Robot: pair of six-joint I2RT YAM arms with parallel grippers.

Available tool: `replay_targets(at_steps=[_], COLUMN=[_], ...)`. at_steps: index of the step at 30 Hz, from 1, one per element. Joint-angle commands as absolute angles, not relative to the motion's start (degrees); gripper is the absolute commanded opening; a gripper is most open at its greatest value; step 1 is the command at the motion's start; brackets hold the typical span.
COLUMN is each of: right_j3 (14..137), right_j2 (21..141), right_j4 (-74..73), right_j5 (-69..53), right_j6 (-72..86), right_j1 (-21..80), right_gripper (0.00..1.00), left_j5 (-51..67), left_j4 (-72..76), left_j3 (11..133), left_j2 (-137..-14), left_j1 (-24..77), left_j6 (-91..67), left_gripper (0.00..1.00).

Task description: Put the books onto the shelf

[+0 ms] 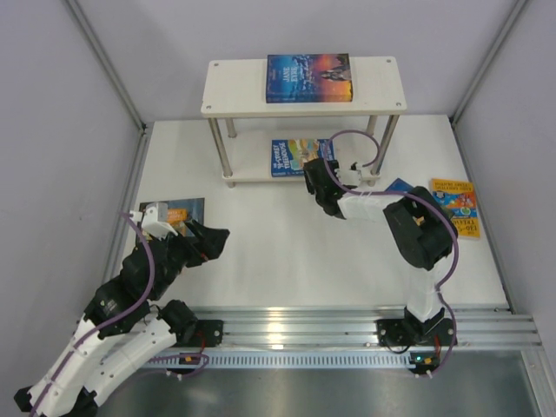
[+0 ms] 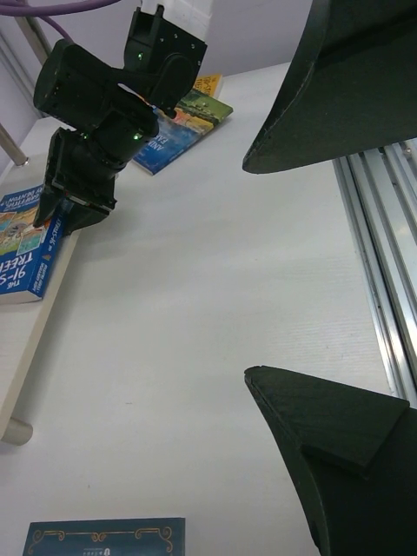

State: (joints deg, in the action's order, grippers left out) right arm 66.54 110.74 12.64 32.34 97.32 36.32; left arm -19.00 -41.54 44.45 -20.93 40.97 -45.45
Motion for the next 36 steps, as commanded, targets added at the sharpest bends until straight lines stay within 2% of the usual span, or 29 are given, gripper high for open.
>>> replay_targets(at_steps=[1, 3, 9, 16, 24, 36], right_j3=[69.3, 70.3, 70.4, 70.8, 70.6, 71.6], right_j2=[108.2, 107.5, 105.3, 105.3, 106.5, 108.8], right_j4=[9.4, 6.0, 3.3, 3.0, 5.1, 7.1], right_j5=[31.6, 31.7, 31.6, 30.0, 29.7, 29.3], right_j6=[94.8, 94.3, 92.6, 92.3, 92.3, 92.6], right_j1=[35.5, 35.4, 35.5, 35.7, 35.6, 35.6], right_gripper=[0.41, 0.48, 0.51, 0.49, 0.36, 0.34], left_j5=[-20.0, -19.9, -18.2, -17.9, -18.5, -19.2], left_j4=[-39.5, -39.4, -38.3, -38.2, -39.1, -38.8], left_j3=[44.2, 43.9, 42.8, 42.5, 42.5, 43.2], left_j2=[-21.6, -21.5, -21.5, -20.9, -20.7, -21.3], left_j1=[40.9, 40.9, 40.9, 40.9, 40.9, 40.9], left_j6=[-44.6, -45.0, -46.1, -46.8, -46.6, -45.5], left_gripper=[0.97, 0.97, 0.97, 0.97, 0.97, 0.97])
